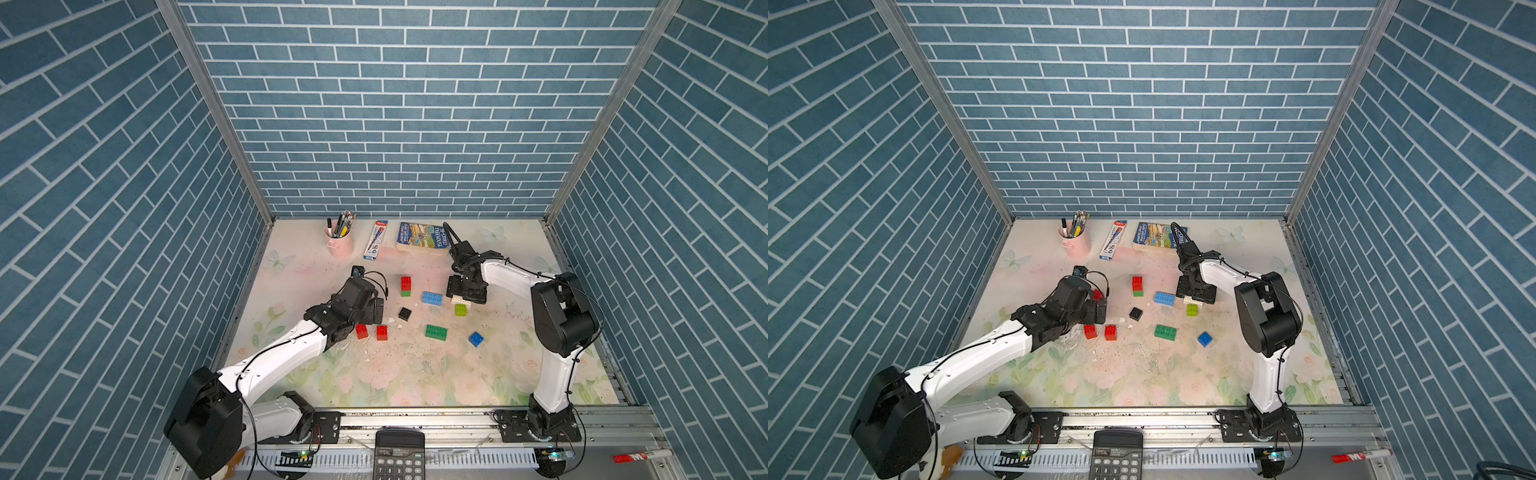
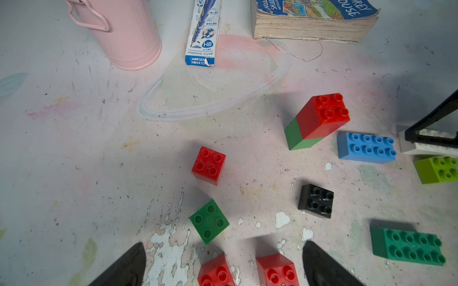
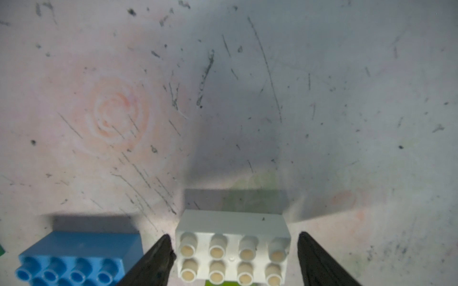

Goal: Assemble the letter r with lego
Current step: Pick up the lego brick from the center of the board.

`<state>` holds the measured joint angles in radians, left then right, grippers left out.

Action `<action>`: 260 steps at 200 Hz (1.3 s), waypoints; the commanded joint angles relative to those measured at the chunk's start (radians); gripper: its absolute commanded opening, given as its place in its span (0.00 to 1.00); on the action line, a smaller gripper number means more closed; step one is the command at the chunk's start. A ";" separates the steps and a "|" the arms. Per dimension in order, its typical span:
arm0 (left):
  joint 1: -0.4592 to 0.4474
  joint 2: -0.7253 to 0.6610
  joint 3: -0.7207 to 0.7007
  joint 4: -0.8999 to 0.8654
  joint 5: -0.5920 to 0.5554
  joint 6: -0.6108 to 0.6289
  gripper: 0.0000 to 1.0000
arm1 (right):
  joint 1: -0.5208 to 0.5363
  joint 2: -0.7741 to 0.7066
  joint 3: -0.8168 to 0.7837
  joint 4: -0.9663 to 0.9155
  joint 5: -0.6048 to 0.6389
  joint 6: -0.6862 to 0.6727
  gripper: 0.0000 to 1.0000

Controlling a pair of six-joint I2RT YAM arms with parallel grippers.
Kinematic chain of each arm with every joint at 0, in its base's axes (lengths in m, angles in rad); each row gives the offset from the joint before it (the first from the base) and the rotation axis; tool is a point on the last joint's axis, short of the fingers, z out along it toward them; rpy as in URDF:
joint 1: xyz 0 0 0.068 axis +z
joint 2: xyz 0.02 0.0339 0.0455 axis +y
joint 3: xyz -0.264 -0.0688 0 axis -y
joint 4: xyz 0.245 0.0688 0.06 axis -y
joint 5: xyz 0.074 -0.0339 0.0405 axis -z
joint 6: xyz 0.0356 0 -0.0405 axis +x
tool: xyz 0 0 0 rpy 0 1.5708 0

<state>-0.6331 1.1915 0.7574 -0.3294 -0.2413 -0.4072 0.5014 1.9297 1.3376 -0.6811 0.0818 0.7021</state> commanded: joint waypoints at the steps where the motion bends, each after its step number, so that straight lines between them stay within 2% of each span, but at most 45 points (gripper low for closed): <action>1: 0.007 -0.024 -0.011 0.003 -0.004 0.005 1.00 | 0.012 -0.002 0.023 -0.044 0.009 0.046 0.84; 54: 0.007 -0.029 -0.016 0.008 -0.003 0.002 1.00 | 0.022 -0.006 0.034 -0.056 0.017 0.054 0.85; 75: 0.008 -0.027 -0.017 0.009 -0.001 0.002 0.99 | 0.022 0.005 0.038 -0.061 0.019 0.055 0.81; 99: 0.009 -0.028 -0.019 0.010 0.000 0.002 1.00 | 0.023 0.025 0.046 -0.069 0.018 0.048 0.73; 170: 0.013 -0.031 -0.024 0.013 0.002 0.002 1.00 | 0.024 0.052 0.072 -0.100 0.043 0.037 0.72; 213: 0.016 -0.027 -0.025 0.015 0.004 0.001 1.00 | 0.026 0.063 0.092 -0.122 0.064 0.023 0.56; 260: 0.021 -0.017 -0.019 0.015 0.011 0.000 1.00 | 0.026 0.053 0.121 -0.156 0.079 -0.007 0.45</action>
<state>-0.6189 1.1744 0.7452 -0.3187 -0.2379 -0.4076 0.5236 1.9774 1.4208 -0.7811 0.1253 0.7147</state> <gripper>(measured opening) 0.995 0.646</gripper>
